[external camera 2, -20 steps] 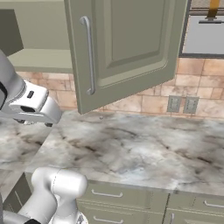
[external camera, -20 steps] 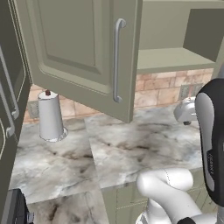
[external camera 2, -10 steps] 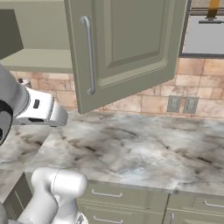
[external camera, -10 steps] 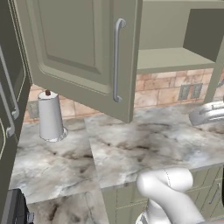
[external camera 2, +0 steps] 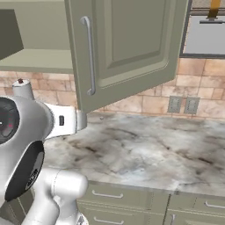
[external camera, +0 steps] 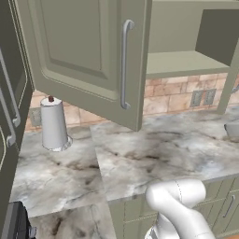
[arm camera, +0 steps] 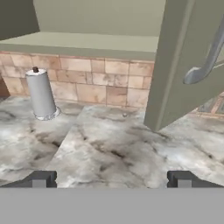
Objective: Close all open cabinet doors.
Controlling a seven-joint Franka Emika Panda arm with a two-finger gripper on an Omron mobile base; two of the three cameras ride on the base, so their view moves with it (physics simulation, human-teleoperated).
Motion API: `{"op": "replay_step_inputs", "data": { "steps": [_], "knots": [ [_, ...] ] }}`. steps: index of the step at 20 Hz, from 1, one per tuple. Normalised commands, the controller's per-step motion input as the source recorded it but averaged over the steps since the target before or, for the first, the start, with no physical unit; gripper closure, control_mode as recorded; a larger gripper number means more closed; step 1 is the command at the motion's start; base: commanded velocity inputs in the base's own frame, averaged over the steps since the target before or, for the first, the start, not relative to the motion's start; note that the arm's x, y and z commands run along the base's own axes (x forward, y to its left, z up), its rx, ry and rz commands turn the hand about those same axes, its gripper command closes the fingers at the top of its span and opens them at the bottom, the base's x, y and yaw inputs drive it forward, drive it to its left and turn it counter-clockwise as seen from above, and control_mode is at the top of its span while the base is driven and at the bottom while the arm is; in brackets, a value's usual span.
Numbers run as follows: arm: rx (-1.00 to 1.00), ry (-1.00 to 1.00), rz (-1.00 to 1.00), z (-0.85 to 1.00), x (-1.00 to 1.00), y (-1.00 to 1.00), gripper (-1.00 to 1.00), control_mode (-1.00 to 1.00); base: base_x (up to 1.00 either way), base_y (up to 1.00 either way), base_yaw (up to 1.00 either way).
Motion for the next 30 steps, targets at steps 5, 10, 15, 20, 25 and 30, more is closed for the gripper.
{"op": "replay_step_inputs", "data": {
  "steps": [5,10,15,20,25,30],
  "knots": [
    [0.07,-0.32,0.14,0.00,0.24,-0.50,-1.00,-1.00,0.00,0.00,0.00],
    [0.08,-0.26,0.14,0.00,0.29,-0.47,-1.00,-1.00,0.00,0.00,0.00],
    [0.05,-0.21,0.09,0.01,0.35,-0.30,-1.00,-1.00,0.00,0.00,0.00],
    [0.04,-0.10,0.03,0.08,0.59,-0.14,-1.00,-1.00,0.00,0.00,0.00],
    [0.05,-0.01,0.03,0.06,0.45,-0.23,-1.00,-1.00,0.00,0.00,0.00],
    [0.00,0.00,0.00,0.05,0.32,-0.02,-1.00,-1.00,0.00,0.00,0.00]
  ]
}}
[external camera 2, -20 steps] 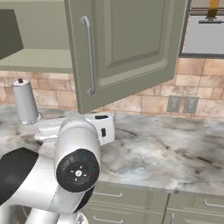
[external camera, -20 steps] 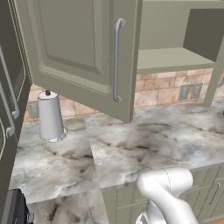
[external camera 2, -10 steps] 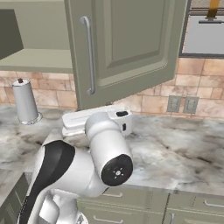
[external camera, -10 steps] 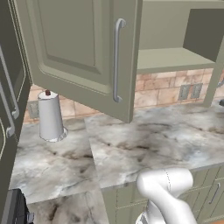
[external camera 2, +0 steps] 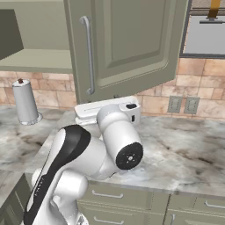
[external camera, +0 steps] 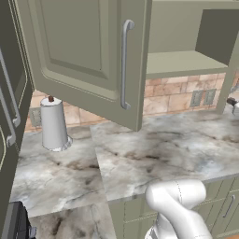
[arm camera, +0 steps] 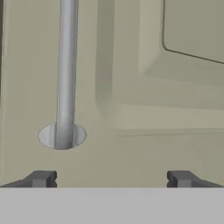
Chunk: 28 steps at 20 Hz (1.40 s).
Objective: Close all open cabinet doors.
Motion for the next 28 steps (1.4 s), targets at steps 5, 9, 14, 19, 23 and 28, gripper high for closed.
{"op": "replay_step_inputs", "data": {
  "steps": [5,9,14,19,23,28],
  "knots": [
    [0.00,0.00,0.00,0.08,0.36,0.00,-1.00,-1.00,0.00,0.00,0.00],
    [0.00,-0.01,0.00,0.03,0.35,0.00,-1.00,-1.00,0.00,0.00,0.00],
    [0.00,-0.08,0.00,0.00,0.26,0.00,-1.00,-1.00,0.00,0.00,0.00],
    [0.00,-0.05,0.00,0.00,0.36,0.13,-1.00,-1.00,0.00,0.00,0.00],
    [0.00,0.00,0.00,0.00,0.37,0.25,-1.00,-1.00,0.00,0.00,0.00],
    [0.00,0.00,0.00,0.00,0.25,0.31,-1.00,-1.00,0.00,0.00,0.00]
  ]
}}
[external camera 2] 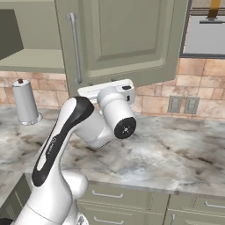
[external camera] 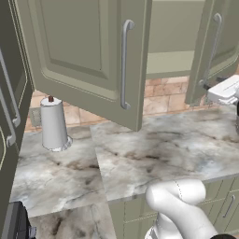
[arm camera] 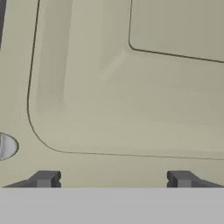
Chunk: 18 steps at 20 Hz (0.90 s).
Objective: Close all open cabinet doors.
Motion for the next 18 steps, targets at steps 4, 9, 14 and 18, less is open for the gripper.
{"op": "replay_step_inputs", "data": {
  "steps": [4,9,14,18],
  "knots": [
    [0.00,0.00,-0.01,0.00,0.29,0.29,-1.00,-1.00,0.00,0.00,0.00],
    [0.00,0.00,-0.02,0.00,0.40,0.27,-1.00,-1.00,0.00,0.00,0.00],
    [0.00,0.00,-0.01,0.00,0.47,0.24,-1.00,-1.00,0.00,0.00,0.00],
    [0.00,0.00,-0.02,0.00,0.42,0.20,-1.00,-1.00,0.00,0.00,0.00]
  ]
}}
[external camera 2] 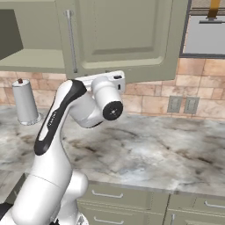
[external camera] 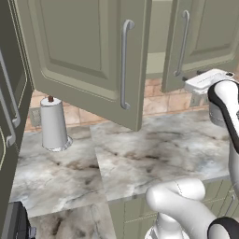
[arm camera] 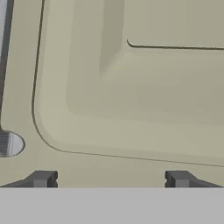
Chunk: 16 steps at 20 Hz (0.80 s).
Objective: Close all open cabinet doors.
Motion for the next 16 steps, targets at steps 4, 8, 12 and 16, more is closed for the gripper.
{"op": "replay_step_inputs", "data": {
  "steps": [4,8,12,16],
  "knots": [
    [0.00,0.00,-0.02,0.00,0.31,0.12,-1.00,-1.00,0.00,0.00,0.00],
    [0.00,0.00,-0.04,0.00,0.27,0.09,-1.00,-1.00,0.00,0.00,0.00],
    [0.00,0.00,-0.03,0.00,0.18,0.06,-1.00,-1.00,0.00,0.00,0.00],
    [0.00,0.03,-0.05,0.00,0.03,0.06,-1.00,-1.00,0.00,0.00,0.00]
  ]
}}
